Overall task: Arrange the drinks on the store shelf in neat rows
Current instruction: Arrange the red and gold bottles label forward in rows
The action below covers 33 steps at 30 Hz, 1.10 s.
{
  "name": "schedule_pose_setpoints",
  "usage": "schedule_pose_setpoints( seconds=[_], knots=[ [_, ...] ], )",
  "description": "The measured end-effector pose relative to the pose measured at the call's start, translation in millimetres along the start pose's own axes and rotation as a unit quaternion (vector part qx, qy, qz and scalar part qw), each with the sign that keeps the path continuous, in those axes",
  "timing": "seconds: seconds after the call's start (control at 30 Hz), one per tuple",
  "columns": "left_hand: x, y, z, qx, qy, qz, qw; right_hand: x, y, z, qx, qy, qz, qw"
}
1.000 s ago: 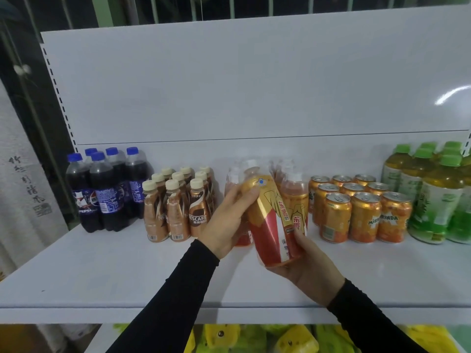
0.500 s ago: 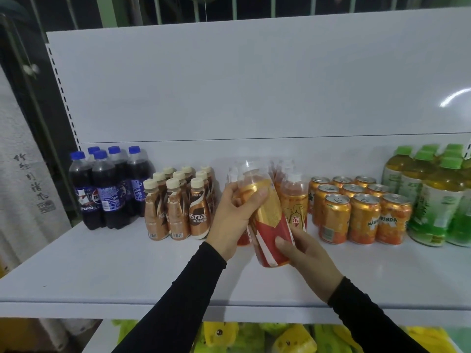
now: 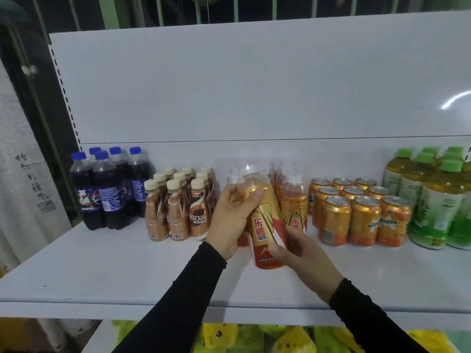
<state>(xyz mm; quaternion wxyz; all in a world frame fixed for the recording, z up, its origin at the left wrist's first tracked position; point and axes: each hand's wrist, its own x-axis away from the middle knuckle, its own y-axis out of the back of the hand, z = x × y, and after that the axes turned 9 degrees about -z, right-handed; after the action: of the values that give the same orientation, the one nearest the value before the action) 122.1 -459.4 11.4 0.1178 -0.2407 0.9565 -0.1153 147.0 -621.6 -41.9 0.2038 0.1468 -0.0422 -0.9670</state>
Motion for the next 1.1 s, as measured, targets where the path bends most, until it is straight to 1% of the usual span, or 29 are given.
schedule_pose_setpoints(
  seconds=[0.07, 0.17, 0.23, 0.3, 0.37, 0.43, 0.5, 0.53, 0.6, 0.67, 0.7, 0.77, 0.83, 0.93, 1.1],
  knots=[
    [1, -2, 1, -0.015, -0.019, -0.004, 1.0, 0, -2, -1, 0.011, 0.019, -0.029, 0.999],
    [-1, -1, 2, -0.031, -0.029, 0.007, 0.999, 1, 0, -3, -0.051, 0.008, -0.032, 0.998],
    [-3, 2, 1, -0.037, -0.016, 0.021, 0.999, 2, 2, -1, -0.142, -0.033, -0.013, 0.989],
    [-4, 4, 0, -0.023, 0.015, 0.04, 0.999, 1, 4, -2, -0.222, -0.088, -0.004, 0.971],
    [-4, 5, -1, 0.001, 0.05, 0.061, 0.997, 1, 5, -3, -0.255, -0.124, 0.003, 0.959],
    [-5, 5, -2, 0.011, 0.062, 0.071, 0.996, 0, 6, -5, -0.264, -0.134, 0.014, 0.955],
    [-4, 3, -2, 0.009, 0.049, 0.063, 0.997, -1, 8, -7, -0.238, -0.116, 0.016, 0.964],
    [-5, 2, -2, 0.005, 0.039, 0.053, 0.998, 0, 9, -8, -0.196, -0.088, 0.011, 0.977],
    [-6, 0, 0, -0.003, 0.016, 0.024, 1.0, 0, 8, -6, -0.049, -0.005, 0.004, 0.999],
    [-9, -3, 2, -0.015, -0.01, -0.007, 1.0, 0, 5, -4, 0.07, 0.063, -0.013, 0.995],
    [-9, -6, 2, -0.025, -0.02, -0.018, 0.999, -1, 3, -3, 0.088, 0.08, -0.032, 0.992],
    [-9, -10, 2, -0.044, -0.031, -0.026, 0.998, -3, 1, -3, 0.087, 0.095, -0.064, 0.99],
    [-9, -10, 1, -0.054, -0.032, -0.019, 0.998, -4, 4, -7, 0.044, 0.088, -0.057, 0.993],
    [-11, -5, -1, -0.061, -0.026, 0.012, 0.998, -3, 10, -12, -0.079, 0.039, -0.014, 0.996],
    [-11, 0, -1, -0.053, -0.01, 0.023, 0.998, -4, 14, -12, -0.24, -0.061, 0.017, 0.969]
  ],
)
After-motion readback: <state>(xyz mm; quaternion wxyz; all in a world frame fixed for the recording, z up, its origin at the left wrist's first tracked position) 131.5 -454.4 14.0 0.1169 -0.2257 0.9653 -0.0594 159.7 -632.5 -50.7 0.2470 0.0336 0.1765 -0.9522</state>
